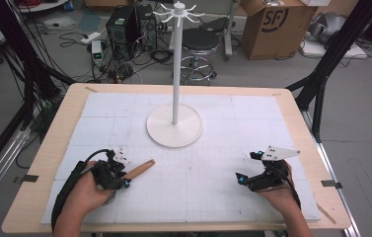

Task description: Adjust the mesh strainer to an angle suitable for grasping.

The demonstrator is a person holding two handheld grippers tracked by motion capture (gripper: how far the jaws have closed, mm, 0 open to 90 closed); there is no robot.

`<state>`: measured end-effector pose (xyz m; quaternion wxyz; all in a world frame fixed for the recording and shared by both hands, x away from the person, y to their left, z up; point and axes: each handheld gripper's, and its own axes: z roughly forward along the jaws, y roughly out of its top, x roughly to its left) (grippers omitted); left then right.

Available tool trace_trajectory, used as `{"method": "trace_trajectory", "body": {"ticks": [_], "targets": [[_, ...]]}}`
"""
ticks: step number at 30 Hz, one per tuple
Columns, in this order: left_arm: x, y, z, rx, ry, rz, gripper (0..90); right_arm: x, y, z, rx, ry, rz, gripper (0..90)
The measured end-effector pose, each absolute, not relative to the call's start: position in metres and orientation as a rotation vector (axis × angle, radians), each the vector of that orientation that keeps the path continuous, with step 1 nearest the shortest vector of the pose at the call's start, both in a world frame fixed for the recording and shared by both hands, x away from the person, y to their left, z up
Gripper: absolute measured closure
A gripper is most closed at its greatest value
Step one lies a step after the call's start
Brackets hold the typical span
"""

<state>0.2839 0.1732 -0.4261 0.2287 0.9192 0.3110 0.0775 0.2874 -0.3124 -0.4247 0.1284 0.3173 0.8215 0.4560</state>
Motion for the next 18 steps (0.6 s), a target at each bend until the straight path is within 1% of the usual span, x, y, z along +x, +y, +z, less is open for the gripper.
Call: {"method": "trace_trajectory", "body": {"ticks": [8,13,15,18], "targets": [[0.285,0.178,-0.422,2.488,0.837,0.211,68.8,0.286,-0.315,-0.424,0.934,2.383,1.336,0.5],[0.283,0.181,-0.417,2.426,0.815,0.195,68.9,0.286,-0.315,-0.424,0.931,2.382,1.338,0.5],[0.283,0.182,-0.416,2.390,0.798,0.144,70.1,0.286,-0.315,-0.424,0.929,2.381,1.338,0.5],[0.284,0.179,-0.418,2.426,0.801,0.150,70.3,0.286,-0.314,-0.425,0.929,2.387,1.332,0.5]]}}
